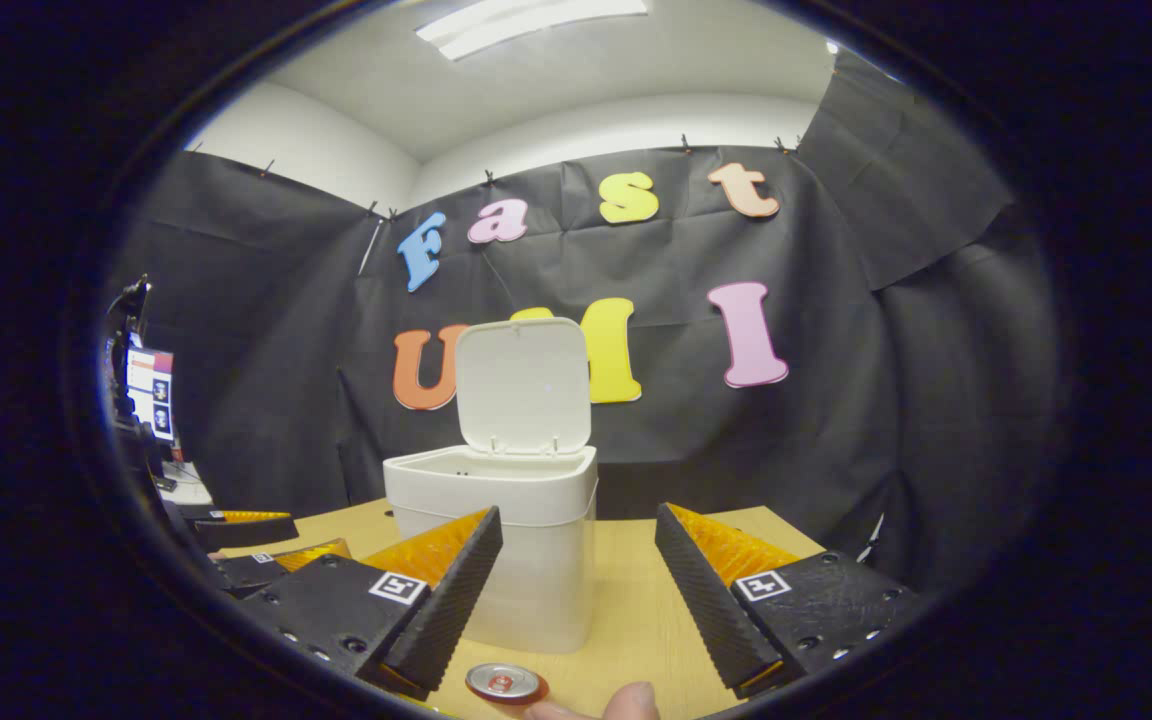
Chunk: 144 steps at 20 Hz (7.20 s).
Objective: Press the lid of the desktop garbage bin to open it, pick up the crumpled paper on the desktop and throw it into the bin, then pick up the pop can on the desktop and drop it into the bin, and finally close the garbage bin lid.
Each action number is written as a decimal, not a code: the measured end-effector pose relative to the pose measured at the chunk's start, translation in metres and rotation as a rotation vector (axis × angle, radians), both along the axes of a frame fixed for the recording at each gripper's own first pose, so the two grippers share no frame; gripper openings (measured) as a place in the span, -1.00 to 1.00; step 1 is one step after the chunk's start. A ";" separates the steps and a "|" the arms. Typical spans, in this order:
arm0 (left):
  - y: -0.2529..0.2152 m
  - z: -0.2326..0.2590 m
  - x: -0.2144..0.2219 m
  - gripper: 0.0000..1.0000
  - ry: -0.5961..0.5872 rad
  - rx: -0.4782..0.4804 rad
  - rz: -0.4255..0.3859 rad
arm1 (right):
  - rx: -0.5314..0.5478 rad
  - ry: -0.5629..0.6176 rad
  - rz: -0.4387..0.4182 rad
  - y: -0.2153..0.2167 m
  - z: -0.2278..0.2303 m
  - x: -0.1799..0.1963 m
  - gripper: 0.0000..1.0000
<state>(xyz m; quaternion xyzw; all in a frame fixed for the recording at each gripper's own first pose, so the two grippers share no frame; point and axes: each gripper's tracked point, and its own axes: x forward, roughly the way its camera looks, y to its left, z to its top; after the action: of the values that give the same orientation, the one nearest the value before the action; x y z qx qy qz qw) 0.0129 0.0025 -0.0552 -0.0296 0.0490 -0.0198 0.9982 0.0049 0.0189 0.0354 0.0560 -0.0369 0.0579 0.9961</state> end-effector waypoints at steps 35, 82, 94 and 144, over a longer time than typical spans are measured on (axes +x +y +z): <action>-0.022 -0.189 -0.039 0.82 0.471 0.056 -0.015 | -0.054 0.148 0.036 -0.002 -0.117 -0.025 0.86; 0.018 -0.078 -0.030 -0.43 0.164 0.008 0.009 | -0.120 0.371 0.014 0.062 -0.227 -0.029 0.93; 0.022 -0.037 -0.021 -0.43 0.084 0.017 0.019 | -0.086 0.509 0.026 0.060 -0.266 -0.021 0.92; -0.051 0.110 0.145 0.95 -0.055 -0.017 -0.117 | -0.002 0.348 -0.058 -0.050 -0.176 -0.009 0.56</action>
<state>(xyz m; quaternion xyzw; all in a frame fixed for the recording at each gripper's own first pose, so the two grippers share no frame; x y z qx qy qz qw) 0.1583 -0.0483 0.0551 -0.0345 0.0230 -0.0795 0.9960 -0.0044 -0.0310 -0.1408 0.0630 0.1344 0.0184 0.9888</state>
